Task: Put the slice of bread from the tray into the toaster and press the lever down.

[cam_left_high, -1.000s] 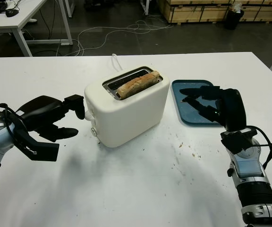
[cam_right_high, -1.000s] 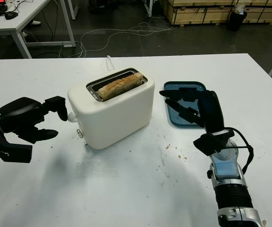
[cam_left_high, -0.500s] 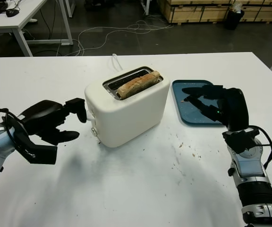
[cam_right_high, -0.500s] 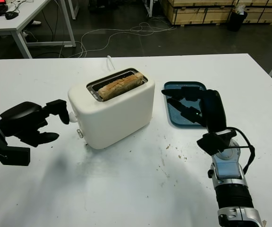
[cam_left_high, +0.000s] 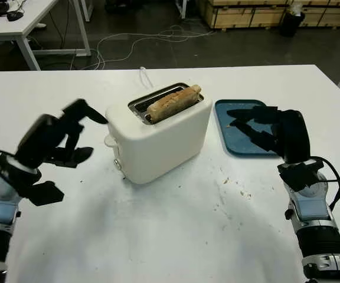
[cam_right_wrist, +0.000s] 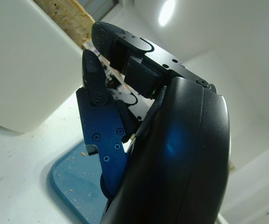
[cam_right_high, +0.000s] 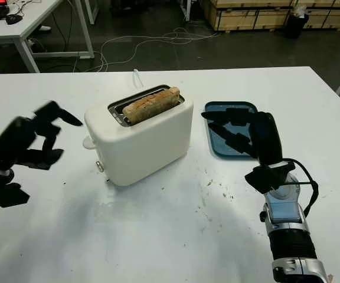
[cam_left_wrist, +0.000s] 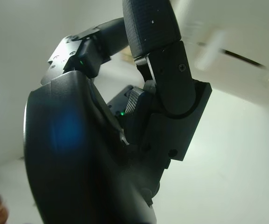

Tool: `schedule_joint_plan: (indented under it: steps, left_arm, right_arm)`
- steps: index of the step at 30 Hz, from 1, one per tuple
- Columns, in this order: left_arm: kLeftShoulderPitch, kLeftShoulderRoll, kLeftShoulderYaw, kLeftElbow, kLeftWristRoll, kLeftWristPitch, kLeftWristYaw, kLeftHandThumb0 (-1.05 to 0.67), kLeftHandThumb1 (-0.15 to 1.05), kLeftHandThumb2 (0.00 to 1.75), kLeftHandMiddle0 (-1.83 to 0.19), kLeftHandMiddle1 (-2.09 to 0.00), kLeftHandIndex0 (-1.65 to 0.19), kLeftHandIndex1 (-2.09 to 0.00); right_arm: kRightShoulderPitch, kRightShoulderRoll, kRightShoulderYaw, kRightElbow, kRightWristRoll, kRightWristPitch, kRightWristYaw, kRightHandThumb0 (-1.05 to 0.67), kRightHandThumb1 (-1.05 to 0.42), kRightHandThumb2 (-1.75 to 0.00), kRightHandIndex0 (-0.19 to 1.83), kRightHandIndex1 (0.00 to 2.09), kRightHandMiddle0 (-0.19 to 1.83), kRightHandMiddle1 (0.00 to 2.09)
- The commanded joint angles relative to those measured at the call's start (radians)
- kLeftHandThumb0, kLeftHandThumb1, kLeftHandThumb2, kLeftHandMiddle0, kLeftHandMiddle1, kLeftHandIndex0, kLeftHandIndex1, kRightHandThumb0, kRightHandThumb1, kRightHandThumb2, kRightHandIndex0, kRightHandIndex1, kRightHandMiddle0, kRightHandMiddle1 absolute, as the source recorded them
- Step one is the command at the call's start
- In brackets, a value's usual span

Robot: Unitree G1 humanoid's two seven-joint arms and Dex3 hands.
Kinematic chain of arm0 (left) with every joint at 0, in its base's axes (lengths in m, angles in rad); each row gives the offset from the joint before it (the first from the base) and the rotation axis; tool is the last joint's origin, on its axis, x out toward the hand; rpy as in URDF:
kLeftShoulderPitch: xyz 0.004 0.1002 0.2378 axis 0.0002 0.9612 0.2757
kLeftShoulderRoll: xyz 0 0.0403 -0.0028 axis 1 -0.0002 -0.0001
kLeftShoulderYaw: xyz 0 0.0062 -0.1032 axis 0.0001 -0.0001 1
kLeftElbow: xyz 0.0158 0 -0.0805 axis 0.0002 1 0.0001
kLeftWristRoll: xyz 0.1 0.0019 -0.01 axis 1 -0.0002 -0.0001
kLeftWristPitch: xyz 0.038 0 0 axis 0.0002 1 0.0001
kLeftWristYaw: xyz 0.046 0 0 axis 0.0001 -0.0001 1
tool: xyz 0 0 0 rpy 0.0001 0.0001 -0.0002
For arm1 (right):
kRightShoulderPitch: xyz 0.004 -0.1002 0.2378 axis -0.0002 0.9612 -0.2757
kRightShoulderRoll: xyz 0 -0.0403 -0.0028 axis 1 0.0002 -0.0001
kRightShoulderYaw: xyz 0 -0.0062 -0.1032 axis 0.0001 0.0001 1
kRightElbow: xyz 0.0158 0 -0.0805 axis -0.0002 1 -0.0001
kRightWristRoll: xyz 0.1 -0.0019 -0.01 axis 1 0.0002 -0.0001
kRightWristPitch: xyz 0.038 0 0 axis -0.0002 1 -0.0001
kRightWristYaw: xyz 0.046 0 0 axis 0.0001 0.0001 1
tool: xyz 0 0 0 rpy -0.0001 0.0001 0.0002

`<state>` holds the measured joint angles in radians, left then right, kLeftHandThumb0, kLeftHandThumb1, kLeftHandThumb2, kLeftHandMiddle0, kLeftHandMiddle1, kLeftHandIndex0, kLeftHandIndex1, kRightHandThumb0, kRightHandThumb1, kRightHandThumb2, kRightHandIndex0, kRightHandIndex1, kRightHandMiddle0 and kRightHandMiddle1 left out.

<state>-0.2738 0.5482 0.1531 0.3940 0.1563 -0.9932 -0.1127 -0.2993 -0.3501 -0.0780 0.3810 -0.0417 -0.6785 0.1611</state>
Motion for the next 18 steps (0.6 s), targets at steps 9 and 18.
schedule_joint_plan:
  steps: [9,18]
  left_arm:
    - [-0.039,-0.015,0.029,0.124,0.183,-0.146,0.137,-1.01,0.92,0.75,-0.75,-1.75,-0.38,-1.74]
    - [-0.058,0.063,-0.034,0.227,0.451,-0.208,0.259,-1.01,0.92,0.84,-0.92,-1.75,-0.17,-1.46]
  right_arm:
    - [-0.009,0.004,-0.008,0.002,-0.013,0.007,-0.014,-0.26,-0.92,-0.11,0.88,0.89,1.15,0.04]
    - [-0.013,0.004,-0.010,0.015,-0.008,0.001,-0.016,-0.27,-0.92,-0.10,0.88,0.91,1.15,0.04]
